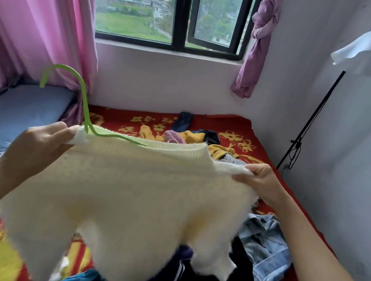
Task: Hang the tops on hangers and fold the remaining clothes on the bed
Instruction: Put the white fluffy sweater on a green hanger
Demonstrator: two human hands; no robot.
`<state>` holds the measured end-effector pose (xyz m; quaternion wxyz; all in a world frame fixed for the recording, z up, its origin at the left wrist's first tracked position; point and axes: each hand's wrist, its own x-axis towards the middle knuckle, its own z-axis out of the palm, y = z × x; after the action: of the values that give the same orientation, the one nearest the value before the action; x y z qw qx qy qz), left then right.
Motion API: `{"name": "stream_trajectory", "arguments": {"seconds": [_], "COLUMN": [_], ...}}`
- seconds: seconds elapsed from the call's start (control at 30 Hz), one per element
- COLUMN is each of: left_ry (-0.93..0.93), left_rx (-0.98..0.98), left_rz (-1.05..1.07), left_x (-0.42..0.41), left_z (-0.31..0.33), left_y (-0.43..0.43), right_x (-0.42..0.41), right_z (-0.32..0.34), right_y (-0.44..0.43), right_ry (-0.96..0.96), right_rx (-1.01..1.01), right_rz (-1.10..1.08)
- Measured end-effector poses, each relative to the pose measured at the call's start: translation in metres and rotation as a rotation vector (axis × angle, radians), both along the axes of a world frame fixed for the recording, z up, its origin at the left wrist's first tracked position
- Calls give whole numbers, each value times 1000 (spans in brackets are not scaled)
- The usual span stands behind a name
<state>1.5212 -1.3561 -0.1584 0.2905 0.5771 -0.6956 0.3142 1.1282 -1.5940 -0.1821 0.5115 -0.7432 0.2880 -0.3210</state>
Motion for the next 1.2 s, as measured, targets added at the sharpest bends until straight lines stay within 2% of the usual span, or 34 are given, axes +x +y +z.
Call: {"name": "stream_trajectory", "arguments": {"seconds": [0.1,0.27,0.4,0.5,0.53,0.6,0.63,0.67,0.8,0.93,1.0,1.2], "left_ry": [-18,82,275,430,479,533,546,543,549,653,693,767], "left_rx": [20,30,53,33,47,96,118,133,218,219,191,113], "left_rz": [27,-33,-128,-127,-105,-64,-59,-61,-89,-92,-81,-5], "left_x": [-3,-40,-62,-74,-77,-86,-91,-92,-81,-73,-78,-90], "left_z": [-2,1,5,12,13,13,15,16,25,7,1,18], "left_y": [0,-25,-37,-39,-41,-45,-47,-46,-26,1,-1,15], "right_x": [0,25,33,33,37,54,64,71,72,78,96,140], "right_z": [7,16,25,33,35,36,37,38,57,73,71,76], "right_y": [1,18,21,26,30,41,45,47,32,30,38,76], "right_ry": [3,12,172,345,400,546,533,470,219,85,69,175], "right_rx": [-55,-138,-279,-288,-338,-655,-796,-817,-480,-471,-544,-772], "right_rz": [-30,-34,-42,84,98,18,-14,-21,84,144,142,64]}}
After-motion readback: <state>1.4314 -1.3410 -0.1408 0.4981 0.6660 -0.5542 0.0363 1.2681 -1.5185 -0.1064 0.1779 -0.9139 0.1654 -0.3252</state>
